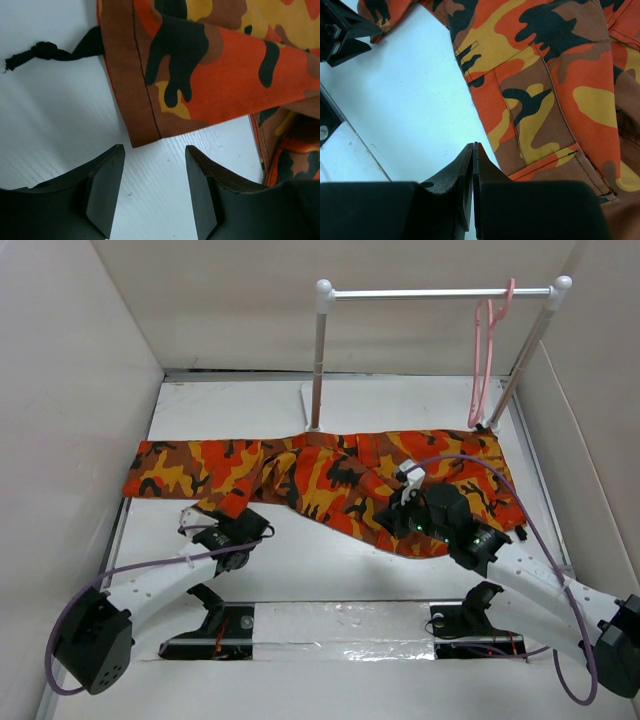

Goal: Place the trousers on the hanger
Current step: Flatten out the trousers at the center of the board.

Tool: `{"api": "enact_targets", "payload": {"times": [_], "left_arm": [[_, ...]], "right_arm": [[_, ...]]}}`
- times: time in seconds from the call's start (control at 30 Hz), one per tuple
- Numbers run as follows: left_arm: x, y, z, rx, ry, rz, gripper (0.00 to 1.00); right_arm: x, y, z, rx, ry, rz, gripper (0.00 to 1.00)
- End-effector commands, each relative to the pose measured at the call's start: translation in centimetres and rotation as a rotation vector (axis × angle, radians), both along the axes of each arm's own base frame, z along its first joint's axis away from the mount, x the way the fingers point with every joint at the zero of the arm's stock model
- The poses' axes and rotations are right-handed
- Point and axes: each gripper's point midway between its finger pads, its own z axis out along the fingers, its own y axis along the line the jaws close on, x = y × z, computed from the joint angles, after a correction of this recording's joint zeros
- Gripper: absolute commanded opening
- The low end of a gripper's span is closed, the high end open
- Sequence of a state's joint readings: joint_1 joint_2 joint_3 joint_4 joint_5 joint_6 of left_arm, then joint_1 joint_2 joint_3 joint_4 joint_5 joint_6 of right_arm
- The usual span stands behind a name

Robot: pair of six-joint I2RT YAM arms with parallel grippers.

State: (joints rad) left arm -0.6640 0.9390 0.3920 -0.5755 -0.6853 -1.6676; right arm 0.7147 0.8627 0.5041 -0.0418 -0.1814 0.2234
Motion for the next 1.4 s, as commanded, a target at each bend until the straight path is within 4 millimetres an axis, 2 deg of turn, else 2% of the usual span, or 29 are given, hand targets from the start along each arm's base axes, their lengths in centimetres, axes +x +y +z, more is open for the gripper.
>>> {"api": "enact_targets", "payload": {"times": [0.0,0.17,0.27,0.47,0.6,0.7,0.9,0.97,1.03,1.1,1.2,1.23,1.27,1.3,1.37], "left_arm": [[0.0,3.6,1.4,0.073,-0.046,0.166,0.5],[0.8,5.6,1.1,0.048,-0.029,0.19,0.52],[1.2,5.5,0.8,0.047,-0.006,0.15,0.51],[1.6,3.8,0.0,0.019,0.039,0.038,0.49],[1.3,1.4,-0.4,0.0,0.053,-0.066,0.46],[1.0,0.6,-0.7,0.02,0.097,-0.1,0.44],[0.8,0.1,-1.8,0.085,0.206,-0.113,0.41],[0.9,0.4,-1.9,0.096,0.204,-0.095,0.35],[1.0,0.6,-1.8,0.106,0.193,-0.087,0.14],[1.1,0.6,-1.7,0.102,0.188,-0.075,0.0],[2.0,0.6,0.3,0.111,0.134,-0.085,0.0],[2.6,0.7,2.0,0.112,0.084,-0.085,0.0],[4.0,0.2,4.5,0.104,0.019,-0.094,0.0],[4.3,0.5,6.2,0.127,-0.01,-0.101,0.0],[5.9,2.0,11.6,0.174,-0.123,-0.079,0.0]], "right_arm": [[-0.4,0.7,1.6,0.034,-0.055,0.054,0.08],[-1.3,1.1,2.1,0.06,-0.059,0.107,0.08],[-1.5,1.4,3.0,0.088,-0.085,0.124,0.08],[-1.8,1.6,3.2,0.107,-0.091,0.143,0.09],[-1.8,1.6,3.0,0.105,-0.086,0.143,0.09],[-1.7,1.6,3.0,0.105,-0.085,0.139,0.09],[-1.2,1.1,3.2,0.097,-0.091,0.103,0.1],[-1.2,1.0,3.3,0.099,-0.098,0.1,0.1],[-1.0,0.7,3.3,0.1,-0.101,0.089,0.1],[-0.8,0.6,3.3,0.101,-0.1,0.081,0.1],[-1.0,0.9,3.0,0.108,-0.09,0.098,0.1],[-1.0,1.1,2.9,0.114,-0.089,0.108,0.11],[-1.2,1.3,2.8,0.117,-0.083,0.125,0.1],[-1.1,1.5,2.7,0.112,-0.073,0.131,0.11],[-1.2,1.6,2.5,0.102,-0.062,0.138,0.1]]}}
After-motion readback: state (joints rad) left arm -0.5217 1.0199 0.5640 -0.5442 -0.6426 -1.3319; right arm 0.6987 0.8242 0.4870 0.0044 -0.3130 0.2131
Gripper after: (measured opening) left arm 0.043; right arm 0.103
